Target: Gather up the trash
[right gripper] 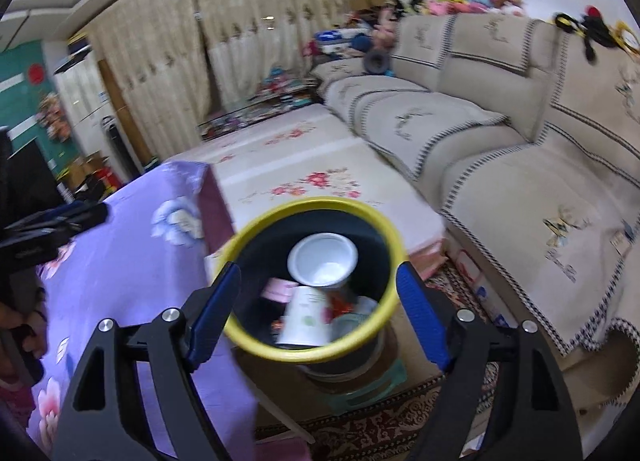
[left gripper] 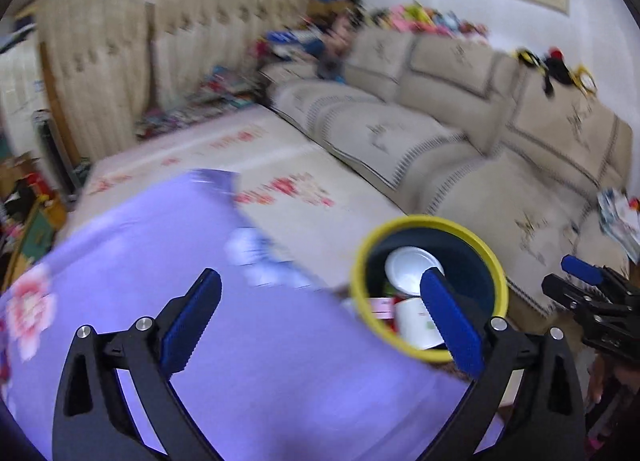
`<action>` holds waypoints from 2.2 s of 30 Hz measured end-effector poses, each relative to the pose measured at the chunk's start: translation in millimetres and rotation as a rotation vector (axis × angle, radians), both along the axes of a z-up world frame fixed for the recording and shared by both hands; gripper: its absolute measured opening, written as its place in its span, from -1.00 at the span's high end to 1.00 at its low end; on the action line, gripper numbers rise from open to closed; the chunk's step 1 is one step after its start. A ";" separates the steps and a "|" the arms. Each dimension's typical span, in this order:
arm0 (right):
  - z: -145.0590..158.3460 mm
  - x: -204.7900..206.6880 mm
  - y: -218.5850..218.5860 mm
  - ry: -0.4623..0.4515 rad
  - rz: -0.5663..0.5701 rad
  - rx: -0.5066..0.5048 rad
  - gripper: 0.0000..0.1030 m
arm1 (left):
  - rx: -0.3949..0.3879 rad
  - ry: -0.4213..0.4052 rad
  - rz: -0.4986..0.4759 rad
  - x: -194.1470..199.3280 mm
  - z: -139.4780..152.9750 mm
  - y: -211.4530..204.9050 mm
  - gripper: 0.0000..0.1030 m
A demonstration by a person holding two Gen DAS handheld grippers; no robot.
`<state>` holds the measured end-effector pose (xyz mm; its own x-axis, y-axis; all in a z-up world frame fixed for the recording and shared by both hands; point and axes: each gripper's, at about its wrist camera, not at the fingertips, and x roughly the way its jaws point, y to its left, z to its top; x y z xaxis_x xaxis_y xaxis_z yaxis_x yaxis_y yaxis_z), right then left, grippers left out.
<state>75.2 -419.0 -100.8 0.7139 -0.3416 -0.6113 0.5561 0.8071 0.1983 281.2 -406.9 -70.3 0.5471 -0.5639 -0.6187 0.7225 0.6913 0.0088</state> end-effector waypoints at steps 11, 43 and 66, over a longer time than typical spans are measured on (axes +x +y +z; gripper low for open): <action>32.4 28.0 80.3 -0.026 0.213 -0.095 -0.59 | -0.085 -0.150 0.344 -56.3 47.7 206.1 -0.90; 75.0 -30.0 153.0 -0.114 0.278 -0.185 -0.73 | -0.203 -0.201 0.572 -188.3 59.5 329.1 -0.90; 72.7 -27.9 156.4 -0.115 0.288 -0.176 -0.73 | -0.192 -0.209 0.574 -187.1 59.2 324.9 -0.90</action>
<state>47.3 -262.6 -28.1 0.8570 -0.2088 -0.4711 0.2824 0.9550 0.0905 94.0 -82.0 -11.1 0.8930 -0.2358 -0.3834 0.2334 0.9709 -0.0536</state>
